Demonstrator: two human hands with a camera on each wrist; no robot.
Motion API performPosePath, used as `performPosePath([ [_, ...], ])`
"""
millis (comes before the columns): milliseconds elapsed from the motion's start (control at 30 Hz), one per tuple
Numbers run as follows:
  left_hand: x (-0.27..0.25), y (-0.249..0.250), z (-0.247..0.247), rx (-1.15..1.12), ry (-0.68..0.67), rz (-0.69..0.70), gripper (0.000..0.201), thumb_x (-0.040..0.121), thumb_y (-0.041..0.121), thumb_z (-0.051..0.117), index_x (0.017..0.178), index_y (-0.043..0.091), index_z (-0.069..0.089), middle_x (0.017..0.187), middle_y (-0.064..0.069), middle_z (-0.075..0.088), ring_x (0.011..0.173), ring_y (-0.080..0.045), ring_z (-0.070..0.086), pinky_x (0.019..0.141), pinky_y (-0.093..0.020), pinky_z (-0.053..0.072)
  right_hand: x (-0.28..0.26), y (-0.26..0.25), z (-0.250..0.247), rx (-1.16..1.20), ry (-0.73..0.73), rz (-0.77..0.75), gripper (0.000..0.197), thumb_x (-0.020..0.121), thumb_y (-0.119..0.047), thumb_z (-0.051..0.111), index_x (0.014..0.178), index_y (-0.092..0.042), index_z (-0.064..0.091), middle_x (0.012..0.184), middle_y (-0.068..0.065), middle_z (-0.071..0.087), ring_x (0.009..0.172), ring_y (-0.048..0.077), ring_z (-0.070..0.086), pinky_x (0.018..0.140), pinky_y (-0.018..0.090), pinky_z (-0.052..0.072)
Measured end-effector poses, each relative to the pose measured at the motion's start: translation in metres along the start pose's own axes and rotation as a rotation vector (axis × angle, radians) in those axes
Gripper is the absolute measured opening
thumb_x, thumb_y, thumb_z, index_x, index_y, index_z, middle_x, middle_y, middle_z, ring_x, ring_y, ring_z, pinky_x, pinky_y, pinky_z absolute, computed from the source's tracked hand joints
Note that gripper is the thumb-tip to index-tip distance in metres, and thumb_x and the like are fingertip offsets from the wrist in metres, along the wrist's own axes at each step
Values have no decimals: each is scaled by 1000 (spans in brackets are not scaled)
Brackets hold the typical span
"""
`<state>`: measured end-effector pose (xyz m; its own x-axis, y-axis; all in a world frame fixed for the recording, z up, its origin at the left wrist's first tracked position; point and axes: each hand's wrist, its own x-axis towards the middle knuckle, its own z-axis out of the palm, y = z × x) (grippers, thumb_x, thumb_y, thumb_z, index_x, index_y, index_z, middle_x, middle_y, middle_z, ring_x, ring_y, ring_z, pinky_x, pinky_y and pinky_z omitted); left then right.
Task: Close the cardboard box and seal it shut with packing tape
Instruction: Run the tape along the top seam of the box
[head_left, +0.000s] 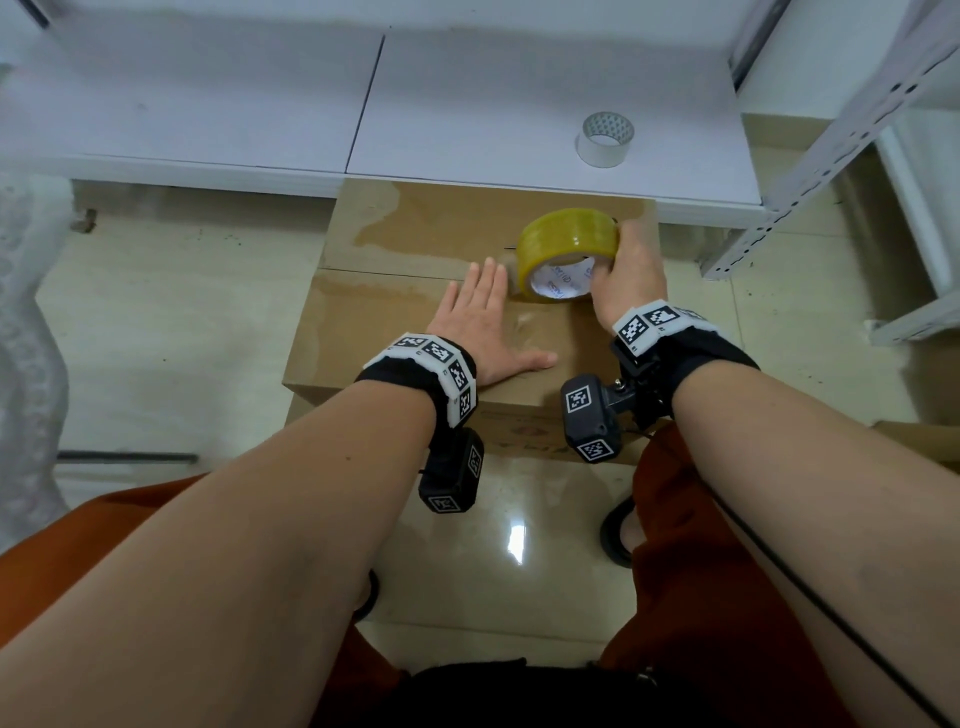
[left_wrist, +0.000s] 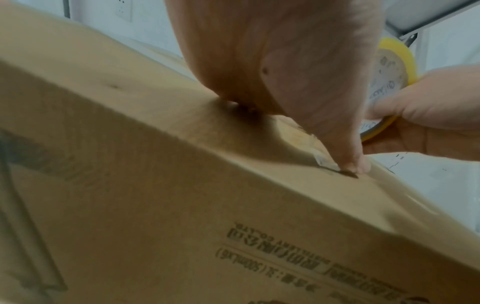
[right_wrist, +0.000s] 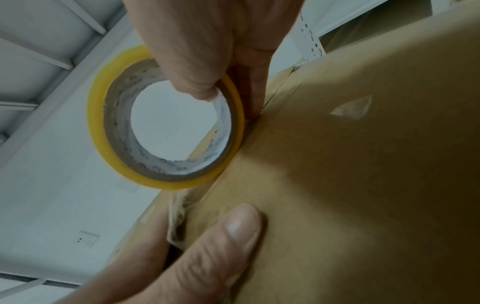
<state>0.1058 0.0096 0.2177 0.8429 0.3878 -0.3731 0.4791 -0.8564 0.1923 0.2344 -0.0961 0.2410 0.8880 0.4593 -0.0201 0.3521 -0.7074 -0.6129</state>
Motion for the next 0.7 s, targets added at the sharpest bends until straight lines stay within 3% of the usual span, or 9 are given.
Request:
performPosePath([
  [167,3,4,-2,59,-55,-26,122,71,88,37,151,10,-14,159,-6,-21,147,-21,-18,121,-42,-5,0,2,2,43,-86,56,33,92,-26,55,119,-7,53,113,12,61,105,28,56,73,23,33],
  [367,5,6,-2,73,-85,-46,125,70,89,38,152,10,-14,159,-6,-22,147,-21,-19,121,-43,-5,4,6,12,-137,-61,94,35,92,-38,51,108,-7,59,118,19,55,116,35,45,88,38,40],
  [567,4,10,-3,74,-91,-66,127,69,89,39,151,8,-16,159,-6,-23,147,-21,-20,121,-43,-5,2,6,11,-231,-53,190,36,91,-43,51,115,-18,60,134,15,44,128,36,33,107,48,25],
  [700,5,10,-4,77,-102,-72,125,71,88,38,151,8,-15,159,-6,-22,147,-21,-19,121,-43,-5,5,1,11,-168,-101,283,31,92,-41,50,115,-21,59,138,14,41,132,39,28,109,56,22],
])
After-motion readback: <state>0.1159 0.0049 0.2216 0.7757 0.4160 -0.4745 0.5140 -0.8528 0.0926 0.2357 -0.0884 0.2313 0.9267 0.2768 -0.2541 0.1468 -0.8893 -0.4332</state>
